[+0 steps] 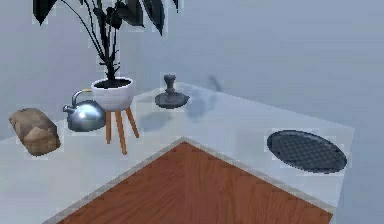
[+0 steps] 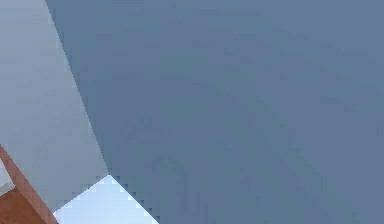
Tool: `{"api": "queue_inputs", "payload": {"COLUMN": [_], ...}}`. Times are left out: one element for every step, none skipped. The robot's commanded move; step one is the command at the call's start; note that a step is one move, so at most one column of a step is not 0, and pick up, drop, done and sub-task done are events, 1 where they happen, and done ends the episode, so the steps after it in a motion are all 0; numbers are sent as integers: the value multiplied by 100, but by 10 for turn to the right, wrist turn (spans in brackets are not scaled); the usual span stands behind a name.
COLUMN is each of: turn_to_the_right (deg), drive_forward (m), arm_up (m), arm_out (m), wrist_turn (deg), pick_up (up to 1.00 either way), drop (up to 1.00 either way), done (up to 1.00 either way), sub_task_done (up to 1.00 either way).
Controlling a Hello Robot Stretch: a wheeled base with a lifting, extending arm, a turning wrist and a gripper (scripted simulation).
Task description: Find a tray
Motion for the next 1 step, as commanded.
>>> {"api": "queue_inputs", "payload": {"turn_to_the_right": [0], "drive_forward": [0], "arm_up": [0], "arm_out": [0], "wrist_turn": [0], "pick_up": [0], "drop": [0], "done": [100], "sub_task_done": [0]}}
